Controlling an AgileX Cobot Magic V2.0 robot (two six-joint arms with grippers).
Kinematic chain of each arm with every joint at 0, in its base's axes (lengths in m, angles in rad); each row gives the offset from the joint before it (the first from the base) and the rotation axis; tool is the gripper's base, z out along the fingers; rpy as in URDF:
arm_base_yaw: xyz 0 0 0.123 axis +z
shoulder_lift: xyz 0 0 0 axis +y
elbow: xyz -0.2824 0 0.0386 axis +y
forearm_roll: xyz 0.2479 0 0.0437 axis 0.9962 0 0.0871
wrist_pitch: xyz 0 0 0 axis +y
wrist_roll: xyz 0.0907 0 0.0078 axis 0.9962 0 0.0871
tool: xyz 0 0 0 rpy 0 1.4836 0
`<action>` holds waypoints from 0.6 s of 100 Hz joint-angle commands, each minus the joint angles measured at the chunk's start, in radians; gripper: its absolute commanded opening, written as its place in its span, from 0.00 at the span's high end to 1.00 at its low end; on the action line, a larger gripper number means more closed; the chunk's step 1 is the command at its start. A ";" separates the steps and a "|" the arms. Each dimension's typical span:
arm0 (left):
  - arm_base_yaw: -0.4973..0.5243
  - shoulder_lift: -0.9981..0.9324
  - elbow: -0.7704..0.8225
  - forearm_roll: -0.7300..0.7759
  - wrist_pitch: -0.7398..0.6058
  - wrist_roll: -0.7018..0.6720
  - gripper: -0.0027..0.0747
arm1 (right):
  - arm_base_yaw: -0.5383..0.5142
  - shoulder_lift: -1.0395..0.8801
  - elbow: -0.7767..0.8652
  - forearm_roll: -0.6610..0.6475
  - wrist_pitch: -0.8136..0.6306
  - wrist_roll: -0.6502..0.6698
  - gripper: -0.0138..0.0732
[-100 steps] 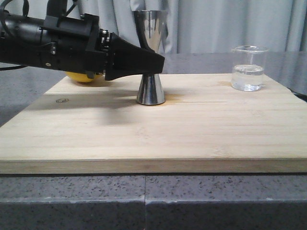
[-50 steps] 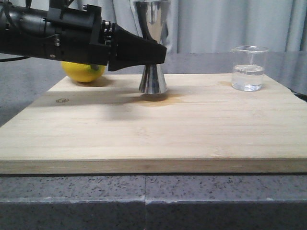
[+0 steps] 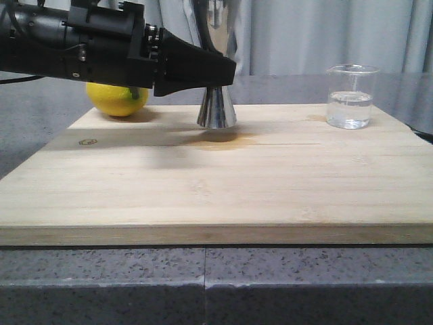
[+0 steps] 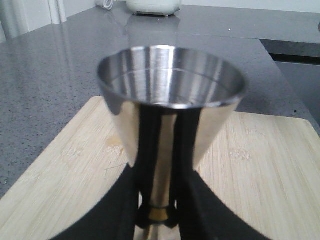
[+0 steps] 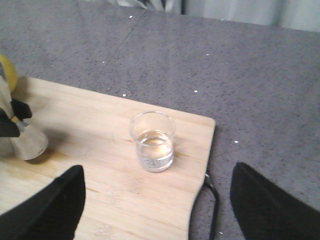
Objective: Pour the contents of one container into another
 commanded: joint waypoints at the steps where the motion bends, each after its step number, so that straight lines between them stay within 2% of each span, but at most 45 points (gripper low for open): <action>1: -0.011 -0.043 -0.029 -0.081 0.107 0.001 0.89 | 0.032 0.019 -0.026 0.002 -0.107 -0.012 0.20; 20: -0.011 -0.043 -0.029 -0.081 0.107 0.001 0.89 | 0.057 0.049 0.056 0.003 -0.292 -0.012 0.20; 42: -0.011 -0.043 -0.029 -0.081 0.107 0.001 0.89 | 0.057 0.058 0.215 0.009 -0.590 -0.012 0.20; 60: -0.011 -0.043 -0.029 -0.081 0.107 0.001 0.89 | 0.057 0.060 0.324 0.018 -0.777 -0.012 0.20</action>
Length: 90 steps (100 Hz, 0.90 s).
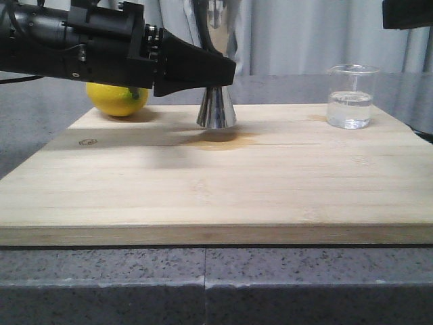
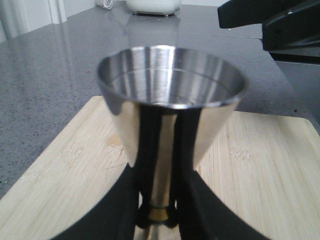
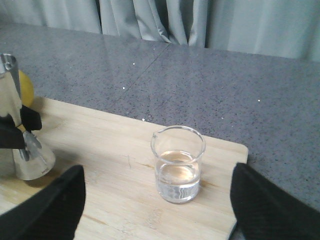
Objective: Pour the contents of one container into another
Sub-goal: 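Reach the right gripper to the glass beaker and grasp it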
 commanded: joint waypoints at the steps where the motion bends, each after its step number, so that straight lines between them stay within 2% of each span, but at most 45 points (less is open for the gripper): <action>1: -0.011 -0.043 -0.029 -0.081 0.107 0.001 0.89 | 0.000 -0.006 0.016 0.007 -0.190 -0.011 0.20; 30: -0.011 -0.043 -0.029 -0.081 0.107 0.001 0.89 | 0.000 0.137 0.051 0.029 -0.326 -0.007 0.20; 54: -0.011 -0.043 -0.029 -0.081 0.107 0.001 0.89 | 0.000 0.302 0.051 0.031 -0.484 0.052 0.20; 90: -0.011 -0.043 -0.029 -0.081 0.107 0.001 0.89 | 0.000 0.518 0.038 0.023 -0.709 0.052 0.20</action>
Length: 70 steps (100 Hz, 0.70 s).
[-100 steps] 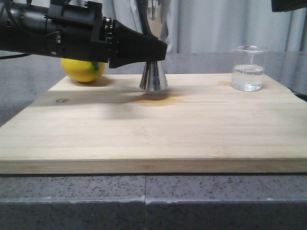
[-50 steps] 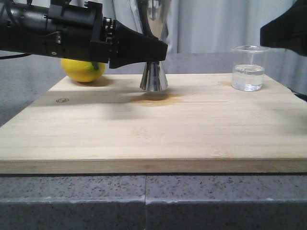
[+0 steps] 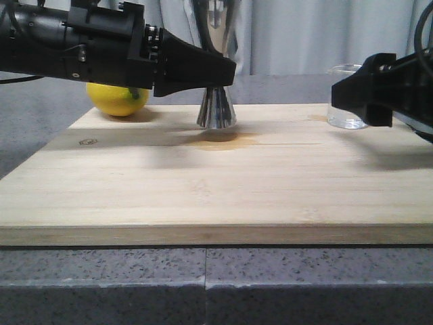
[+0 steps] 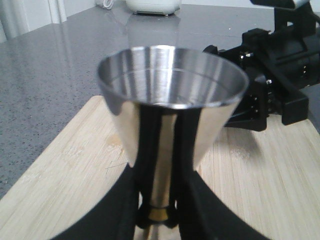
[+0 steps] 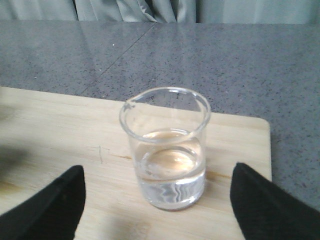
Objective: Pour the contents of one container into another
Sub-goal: 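Reach the right gripper to the glass beaker and grasp it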
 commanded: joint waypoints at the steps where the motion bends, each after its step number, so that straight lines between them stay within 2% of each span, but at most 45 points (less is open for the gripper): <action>1: -0.011 -0.043 -0.029 -0.083 0.107 -0.001 0.89 | 0.000 0.018 -0.036 -0.009 -0.132 0.000 0.20; 31: -0.011 -0.043 -0.029 -0.083 0.107 -0.001 0.89 | -0.026 0.137 -0.131 -0.031 -0.145 0.005 0.20; 70: -0.011 -0.043 -0.029 -0.083 0.107 -0.001 0.89 | -0.029 0.188 -0.193 -0.054 -0.123 0.007 0.21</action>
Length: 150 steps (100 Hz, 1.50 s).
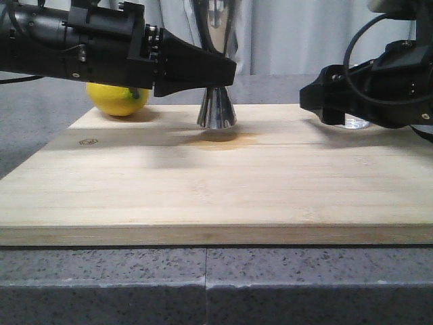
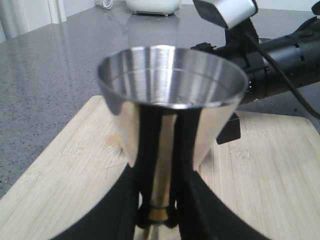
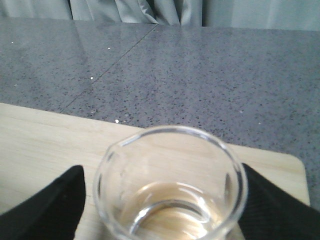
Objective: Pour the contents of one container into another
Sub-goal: 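Reach the right gripper to the glass beaker and grasp it, then lift the beaker with the right gripper over the jigger's upper cup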
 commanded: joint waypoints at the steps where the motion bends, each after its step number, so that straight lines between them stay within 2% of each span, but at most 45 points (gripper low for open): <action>1: -0.011 -0.043 -0.029 -0.083 0.107 -0.001 0.89 | -0.008 -0.027 -0.027 -0.013 -0.067 0.007 0.21; 28: -0.011 -0.043 -0.029 -0.083 0.107 -0.001 0.89 | -0.025 -0.027 -0.027 -0.017 -0.045 0.007 0.22; 52: -0.011 -0.043 -0.029 -0.083 0.107 -0.001 0.89 | -0.025 -0.027 -0.027 -0.026 -0.043 0.007 0.44; 64: -0.011 -0.043 -0.029 -0.083 0.107 -0.001 0.89 | -0.025 -0.027 -0.027 -0.039 -0.043 0.007 0.51; 85: -0.011 -0.043 -0.029 -0.083 0.107 -0.001 0.89 | -0.025 -0.066 -0.027 -0.050 -0.034 0.007 0.52; 99: -0.011 -0.043 -0.029 -0.083 0.107 -0.001 0.89 | -0.033 -0.129 -0.027 -0.063 0.025 0.007 0.52; 113: -0.011 -0.043 -0.029 -0.083 0.107 -0.001 0.89 | -0.036 -0.206 -0.054 -0.096 0.160 0.007 0.52; 132: -0.011 -0.043 -0.029 -0.083 0.107 -0.001 0.89 | -0.036 -0.287 -0.196 -0.157 0.492 0.007 0.52; 150: -0.011 -0.043 -0.029 -0.083 0.107 -0.001 0.89 | -0.022 -0.320 -0.342 -0.178 0.745 0.007 0.52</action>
